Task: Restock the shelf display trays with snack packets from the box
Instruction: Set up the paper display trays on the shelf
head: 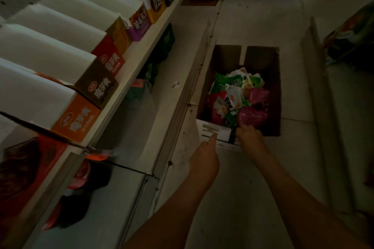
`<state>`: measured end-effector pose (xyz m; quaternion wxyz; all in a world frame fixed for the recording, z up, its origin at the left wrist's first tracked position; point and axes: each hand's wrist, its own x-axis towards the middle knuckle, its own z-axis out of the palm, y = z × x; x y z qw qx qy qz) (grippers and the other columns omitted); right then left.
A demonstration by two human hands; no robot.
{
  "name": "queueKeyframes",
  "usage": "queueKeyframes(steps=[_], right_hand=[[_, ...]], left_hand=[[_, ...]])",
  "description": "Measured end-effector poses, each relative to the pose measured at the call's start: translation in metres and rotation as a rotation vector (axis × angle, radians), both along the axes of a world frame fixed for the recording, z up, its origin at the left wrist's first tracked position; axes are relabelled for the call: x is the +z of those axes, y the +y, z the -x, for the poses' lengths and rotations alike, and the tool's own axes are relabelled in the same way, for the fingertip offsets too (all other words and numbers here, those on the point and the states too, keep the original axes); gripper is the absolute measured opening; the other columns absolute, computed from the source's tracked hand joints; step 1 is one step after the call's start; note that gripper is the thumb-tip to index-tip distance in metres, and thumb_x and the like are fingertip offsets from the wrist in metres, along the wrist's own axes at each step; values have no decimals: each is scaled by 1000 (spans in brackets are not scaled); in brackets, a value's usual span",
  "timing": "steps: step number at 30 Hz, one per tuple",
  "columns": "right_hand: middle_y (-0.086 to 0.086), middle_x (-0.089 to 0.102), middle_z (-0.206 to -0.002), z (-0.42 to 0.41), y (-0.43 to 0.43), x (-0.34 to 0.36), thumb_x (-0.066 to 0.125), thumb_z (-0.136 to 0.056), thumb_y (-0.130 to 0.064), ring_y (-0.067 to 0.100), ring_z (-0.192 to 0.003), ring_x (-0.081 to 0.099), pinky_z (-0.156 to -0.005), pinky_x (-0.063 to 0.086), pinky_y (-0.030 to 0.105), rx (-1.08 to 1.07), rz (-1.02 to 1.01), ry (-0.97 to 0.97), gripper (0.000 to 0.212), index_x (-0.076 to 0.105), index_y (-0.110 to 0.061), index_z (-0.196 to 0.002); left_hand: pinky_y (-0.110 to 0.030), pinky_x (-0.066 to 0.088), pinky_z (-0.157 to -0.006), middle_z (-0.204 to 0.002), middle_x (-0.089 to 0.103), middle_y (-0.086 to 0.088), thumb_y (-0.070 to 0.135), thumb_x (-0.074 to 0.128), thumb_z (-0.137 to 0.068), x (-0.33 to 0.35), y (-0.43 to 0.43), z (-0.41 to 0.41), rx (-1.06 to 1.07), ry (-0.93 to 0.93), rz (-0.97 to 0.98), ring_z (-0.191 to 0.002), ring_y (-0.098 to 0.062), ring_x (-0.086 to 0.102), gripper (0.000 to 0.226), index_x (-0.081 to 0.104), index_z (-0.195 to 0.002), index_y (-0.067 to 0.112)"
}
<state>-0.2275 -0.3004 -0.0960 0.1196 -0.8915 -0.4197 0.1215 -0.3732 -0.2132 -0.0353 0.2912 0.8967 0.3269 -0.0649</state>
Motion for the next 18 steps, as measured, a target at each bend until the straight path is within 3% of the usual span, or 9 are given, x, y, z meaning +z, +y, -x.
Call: queueKeyframes(steps=[3,6,9,12,13,15,16,18], right_hand=[[6,58,-54,42,-6,-3,91,-7,5,23,-41,56,-33,39,26,75,-20,16,54,64,-9,-52],[1,55,-50,84,-20,-7,92,2,-13,19,-38,54,-30,37,26,97,-46,108,57,63,-14,-48],[-1,55,-51,126,-38,6,74,-23,-27,17,-39,55,-32,35,23,128,-2,161,29,63,-16,-47],[-5,54,-53,164,-58,12,57,-39,-31,13,-48,52,-49,14,10,134,-4,234,16,60,-19,-49],[-4,55,-57,177,-64,14,56,-46,-27,13,-54,53,-53,16,11,115,-33,207,13,58,-19,-56],[0,60,-80,194,-75,24,59,-65,-13,18,-75,61,-63,34,27,38,5,205,18,59,-17,-83],[2,59,-98,198,-78,31,54,-82,-10,20,-94,59,-78,34,33,-4,86,265,19,59,-16,-99],[0,53,-118,202,-87,46,42,-99,-25,18,-116,46,-98,23,32,-60,153,330,25,57,-19,-118]], left_hand=[[-34,43,-97,-136,49,-12,7,37,-101,8,-12,12,-39,73,35,-118,-23,51,66,5,-154,31],[-36,43,-93,-135,48,-14,6,40,-99,13,-26,26,-89,196,17,-118,-26,51,65,12,-154,27],[-34,40,-96,-135,45,-13,11,42,-99,18,-36,44,-165,298,-74,-123,-25,45,43,39,-142,15],[-33,37,-99,-138,40,-14,10,40,-99,19,-44,70,-215,418,-93,-127,-26,39,37,45,-137,9],[-33,37,-100,-139,39,-14,9,41,-99,19,-48,81,-216,460,-84,-128,-26,38,38,45,-136,8],[-33,39,-99,-139,39,-15,9,44,-98,20,-53,101,-208,524,-34,-126,-26,41,36,47,-134,8],[-33,41,-98,-138,40,-15,10,44,-98,22,-56,108,-186,529,-3,-124,-26,44,35,48,-133,8],[-34,44,-95,-134,45,-14,11,42,-98,29,-62,117,-90,457,43,-119,-26,49,34,48,-131,8]])
